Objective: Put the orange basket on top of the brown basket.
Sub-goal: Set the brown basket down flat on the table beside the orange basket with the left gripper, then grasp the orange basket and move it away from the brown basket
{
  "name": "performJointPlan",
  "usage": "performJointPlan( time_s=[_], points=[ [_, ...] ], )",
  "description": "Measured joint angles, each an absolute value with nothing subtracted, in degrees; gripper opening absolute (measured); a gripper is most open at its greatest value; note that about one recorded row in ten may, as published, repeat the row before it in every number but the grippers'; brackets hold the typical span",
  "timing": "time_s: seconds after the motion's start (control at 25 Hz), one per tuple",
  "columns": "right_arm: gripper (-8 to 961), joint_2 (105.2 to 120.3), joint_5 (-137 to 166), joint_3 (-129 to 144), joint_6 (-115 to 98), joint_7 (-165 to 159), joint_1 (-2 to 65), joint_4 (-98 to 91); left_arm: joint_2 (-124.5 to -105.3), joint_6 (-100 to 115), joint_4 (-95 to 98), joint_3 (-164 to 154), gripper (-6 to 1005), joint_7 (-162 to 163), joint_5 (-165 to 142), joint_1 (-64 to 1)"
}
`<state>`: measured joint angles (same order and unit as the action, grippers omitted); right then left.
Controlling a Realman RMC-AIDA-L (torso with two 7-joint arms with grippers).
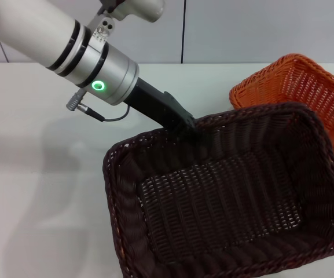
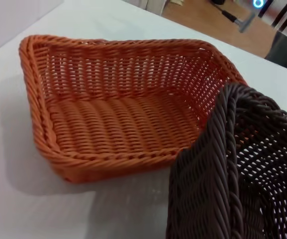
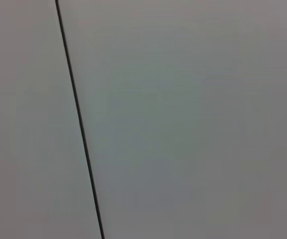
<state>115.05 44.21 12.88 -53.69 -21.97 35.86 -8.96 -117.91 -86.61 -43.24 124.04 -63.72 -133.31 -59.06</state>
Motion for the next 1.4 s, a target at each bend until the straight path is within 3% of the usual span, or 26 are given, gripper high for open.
performJointPlan(
  time_s=[0.56, 0.8, 0.96, 1.0, 1.04, 1.08, 1.12, 1.2, 1.24, 1.28, 1.4],
  points=[
    [570, 114.82, 44.21, 12.92, -53.69, -21.97, 36.05, -8.96, -117.49, -85.47, -49.57, 124.35, 356, -59.46, -135.16, -55.24],
    [570, 114.23, 44.93, 16.09, -51.67, -23.62, 37.06, -9.9, -117.51, -82.34, -50.35, 125.51, 555, -59.83, -134.69, -54.2],
    [570, 112.84, 51.6, 27.21, -49.03, -37.25, 36.64, -15.96, -117.71, -79.12, -52.53, 125.98, 641, -60.35, -132.58, -52.34],
    [570, 112.19, 55.91, 30.65, -48.85, -44.07, 36.11, -18.79, -117.72, -78.2, -52.91, 125.98, 663, -60.71, -131.29, -51.68],
    [570, 110.5, 66.03, 36.29, -49.25, -57.98, 35.16, -24.06, -117.73, -75.97, -53.32, 126.01, 684, -61.88, -127.86, -50.34],
    [570, 110.5, 66.03, 36.29, -49.25, -57.98, 35.16, -24.06, -117.73, -75.97, -53.32, 126.01, 706, -61.88, -127.86, -50.34],
    [569, 109.36, 71.11, 38.96, -49.8, -64.35, 34.87, -26.7, -117.74, -74.61, -53.43, 126.02, 727, -62.7, -125.49, -49.48],
    [569, 106.53, 85.61, 43.27, -53.0, -79.97, 34.81, -31.65, -117.75, -71.84, -53.56, 126.05, 770, -64.8, -120.21, -47.62],
    [569, 103.59, 99.39, 44.45, -59.49, -91.79, 35.68, -35.27, -117.75, -70.44, -53.61, 126.07, 792, -66.43, -116.94, -46.42],
    [569, 103.59, 99.39, 44.45, -59.49, -91.79, 35.68, -35.27, -117.76, -69.22, -53.7, 126.1, 827, -68.16, -113.78, -45.37],
    [569, 101.04, 115.36, 44.03, -70.61, -101.35, 37.67, -39.95, -117.82, -66.45, -53.78, 126.01, 861, -72.99, -105.73, -42.82]
  ],
)
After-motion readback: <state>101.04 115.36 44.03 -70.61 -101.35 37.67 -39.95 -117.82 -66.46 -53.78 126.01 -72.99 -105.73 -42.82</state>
